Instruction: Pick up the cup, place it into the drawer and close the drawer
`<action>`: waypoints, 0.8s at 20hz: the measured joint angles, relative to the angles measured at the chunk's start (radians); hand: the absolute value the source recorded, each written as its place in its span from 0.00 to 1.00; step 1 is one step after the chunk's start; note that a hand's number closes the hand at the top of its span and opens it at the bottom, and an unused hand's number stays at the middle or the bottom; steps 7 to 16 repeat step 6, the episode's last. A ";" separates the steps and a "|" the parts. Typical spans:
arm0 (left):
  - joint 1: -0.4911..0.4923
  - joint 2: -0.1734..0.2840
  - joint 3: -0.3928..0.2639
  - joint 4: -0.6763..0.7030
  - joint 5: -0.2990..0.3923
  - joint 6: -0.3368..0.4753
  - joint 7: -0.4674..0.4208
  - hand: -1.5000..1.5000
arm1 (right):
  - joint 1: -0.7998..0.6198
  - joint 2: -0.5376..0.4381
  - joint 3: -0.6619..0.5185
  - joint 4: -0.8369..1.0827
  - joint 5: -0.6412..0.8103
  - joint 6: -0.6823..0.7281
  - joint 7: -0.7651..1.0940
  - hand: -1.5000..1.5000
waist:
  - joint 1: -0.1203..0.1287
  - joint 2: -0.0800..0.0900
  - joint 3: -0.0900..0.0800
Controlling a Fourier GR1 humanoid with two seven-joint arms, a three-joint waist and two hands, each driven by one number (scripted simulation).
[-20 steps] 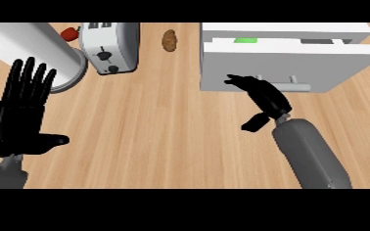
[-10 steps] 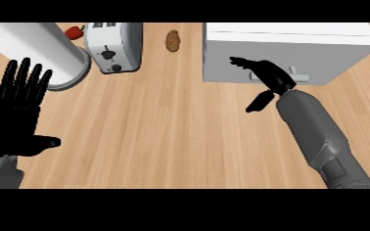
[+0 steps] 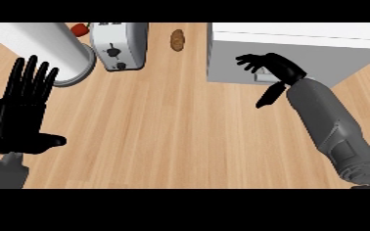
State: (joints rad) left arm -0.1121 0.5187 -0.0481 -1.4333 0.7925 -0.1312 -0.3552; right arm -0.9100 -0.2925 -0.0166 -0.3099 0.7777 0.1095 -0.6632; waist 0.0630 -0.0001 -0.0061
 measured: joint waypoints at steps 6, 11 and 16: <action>-0.013 -0.019 -0.013 0.014 -0.027 0.002 -0.011 0.00 | -0.025 -0.013 -0.006 0.050 0.005 0.031 -0.033 0.00 | 0.007 0.000 -0.002; -0.013 -0.019 -0.013 0.014 -0.027 0.002 -0.011 0.00 | -0.025 -0.013 -0.006 0.050 0.005 0.031 -0.033 0.00 | 0.007 0.000 -0.002; -0.013 -0.019 -0.013 0.014 -0.027 0.002 -0.011 0.00 | -0.025 -0.013 -0.006 0.050 0.005 0.031 -0.033 0.00 | 0.007 0.000 -0.002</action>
